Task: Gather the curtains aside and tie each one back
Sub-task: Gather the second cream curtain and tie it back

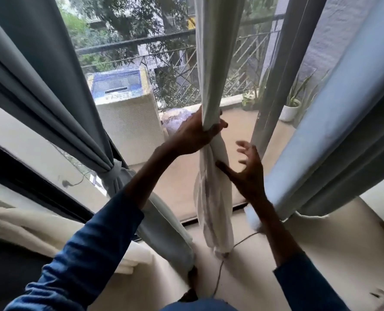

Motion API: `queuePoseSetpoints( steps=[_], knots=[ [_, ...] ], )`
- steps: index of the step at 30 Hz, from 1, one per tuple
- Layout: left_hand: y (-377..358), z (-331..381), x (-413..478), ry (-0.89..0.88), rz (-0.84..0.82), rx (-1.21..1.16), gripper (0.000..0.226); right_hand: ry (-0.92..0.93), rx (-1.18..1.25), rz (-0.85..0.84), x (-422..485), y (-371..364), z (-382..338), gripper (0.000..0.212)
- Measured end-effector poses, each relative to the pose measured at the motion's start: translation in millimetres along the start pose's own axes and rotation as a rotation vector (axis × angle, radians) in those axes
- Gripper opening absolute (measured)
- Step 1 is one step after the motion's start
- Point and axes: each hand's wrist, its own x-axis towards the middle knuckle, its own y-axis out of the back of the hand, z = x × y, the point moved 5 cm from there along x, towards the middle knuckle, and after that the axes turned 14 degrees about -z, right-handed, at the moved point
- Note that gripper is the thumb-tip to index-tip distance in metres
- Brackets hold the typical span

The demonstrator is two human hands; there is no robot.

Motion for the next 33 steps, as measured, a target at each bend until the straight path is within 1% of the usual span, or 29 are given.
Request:
queuePoseSetpoints(
  steps=[1, 2, 3, 4, 6, 8, 9, 11, 14, 17, 18, 19, 23, 25, 26, 27, 29, 30, 33],
  knots=[
    [0, 2, -2, -0.052, -0.076, -0.065, 0.034, -0.015, 0.051, -0.145, 13, -1, -4, 0.081],
    [0, 4, -4, -0.089, -0.151, -0.130, 0.032, -0.025, 0.126, -0.322, 23, -4, -10, 0.087],
    [0, 7, -5, -0.117, -0.222, -0.181, 0.033, -0.023, 0.206, -0.503, 30, -7, -17, 0.085],
    [1, 10, -7, -0.139, -0.286, -0.209, 0.035, -0.016, 0.262, -0.657, 34, -8, -22, 0.077],
    [5, 15, -10, -0.172, -0.399, -0.214, 0.040, -0.010, 0.312, -0.860, 40, -3, -30, 0.055],
    [11, 16, -15, -0.189, -0.495, -0.225, 0.043, -0.001, 0.246, -0.966, 45, 2, -34, 0.035],
    [14, 15, -16, -0.184, -0.526, -0.236, 0.045, 0.020, 0.184, -0.979, 46, 3, -36, 0.028],
    [17, 15, -18, -0.172, -0.547, -0.247, 0.046, 0.062, 0.088, -0.953, 48, 0, -38, 0.019],
    [18, 12, -18, -0.159, -0.514, -0.267, 0.048, 0.060, 0.000, -0.891, 43, -11, -31, 0.014],
    [16, 10, -17, -0.159, -0.466, -0.279, 0.047, 0.054, -0.264, -0.727, 38, -19, -7, 0.013],
    [15, 9, -16, -0.162, -0.451, -0.280, 0.046, 0.052, -0.315, -0.667, 35, -23, 2, 0.012],
    [15, 9, -15, -0.167, -0.433, -0.279, 0.045, 0.040, -0.326, -0.613, 30, -26, 10, 0.011],
    [18, 1, -10, -0.185, -0.310, -0.258, 0.037, 0.030, -0.282, -0.438, 9, -31, 28, 0.024],
    [18, -7, -9, -0.159, -0.197, -0.254, 0.034, 0.012, -0.281, -0.347, 6, -21, 30, 0.037],
    [18, -10, -8, -0.139, -0.133, -0.247, 0.032, 0.009, -0.303, -0.300, 7, -15, 29, 0.039],
    [16, -13, -8, -0.115, -0.073, -0.241, 0.031, 0.015, -0.322, -0.264, 8, -8, 26, 0.036],
    [10, -17, -9, -0.061, 0.020, -0.215, 0.029, 0.022, -0.314, -0.260, 13, 0, 24, 0.021],
    [6, -19, -9, -0.038, 0.043, -0.200, 0.030, 0.016, -0.287, -0.285, 14, 2, 23, 0.018],
    [-9, -20, -8, -0.002, 0.034, -0.177, 0.036, -0.003, -0.179, -0.398, 15, -2, 23, 0.022]
  ],
)
